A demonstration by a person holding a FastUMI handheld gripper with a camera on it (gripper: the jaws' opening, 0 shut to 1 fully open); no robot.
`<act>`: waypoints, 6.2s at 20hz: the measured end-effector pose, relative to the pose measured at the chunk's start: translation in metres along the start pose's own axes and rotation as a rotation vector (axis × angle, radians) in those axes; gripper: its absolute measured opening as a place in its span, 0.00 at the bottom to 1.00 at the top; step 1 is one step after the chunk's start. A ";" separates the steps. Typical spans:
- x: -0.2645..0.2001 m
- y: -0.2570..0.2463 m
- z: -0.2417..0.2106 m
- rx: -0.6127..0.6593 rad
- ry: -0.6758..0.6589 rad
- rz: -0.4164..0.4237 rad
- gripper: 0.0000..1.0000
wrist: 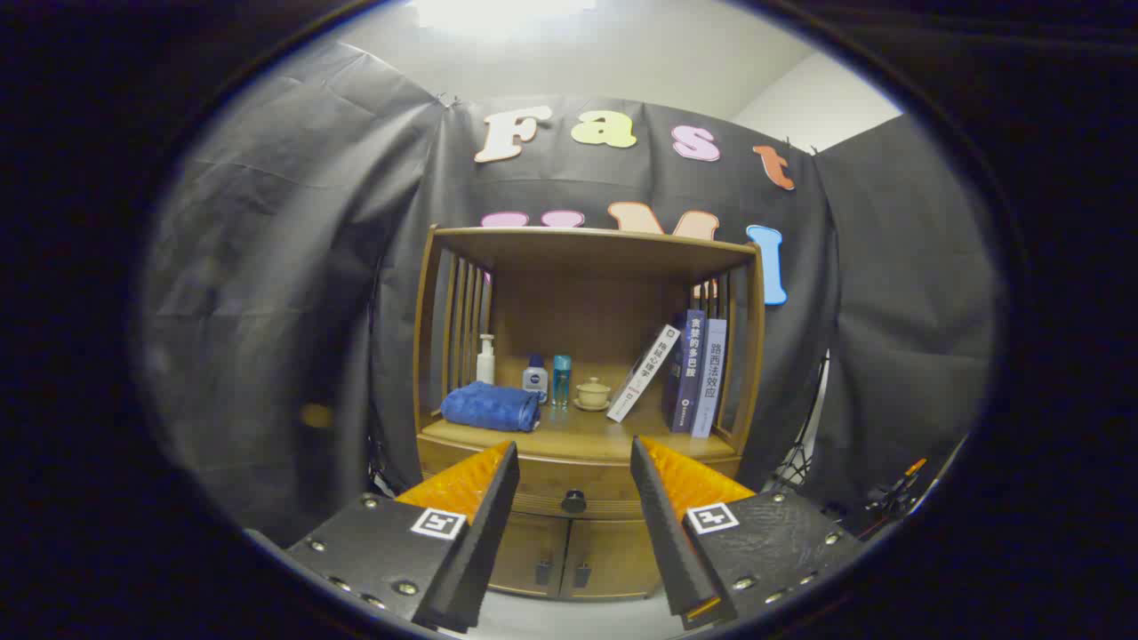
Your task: Pull open the drawer, take out the items inside it, and place them on the countertop above the cabinet.
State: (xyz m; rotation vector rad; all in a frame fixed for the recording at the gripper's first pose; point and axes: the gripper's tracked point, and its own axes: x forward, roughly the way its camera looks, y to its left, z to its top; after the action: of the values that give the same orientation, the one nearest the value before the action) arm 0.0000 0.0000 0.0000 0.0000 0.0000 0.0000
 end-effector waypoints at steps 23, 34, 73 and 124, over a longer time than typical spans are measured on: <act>0.005 0.001 0.013 0.029 -0.058 0.016 0.75; 0.020 0.007 -0.006 0.044 -0.030 0.035 0.75; 0.237 0.007 -0.244 0.276 0.366 0.013 0.33; 0.072 0.018 -0.221 0.237 0.311 -0.101 0.46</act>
State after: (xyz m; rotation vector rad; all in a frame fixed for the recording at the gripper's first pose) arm 0.0719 0.0176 -0.2205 0.2367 0.3107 -0.1012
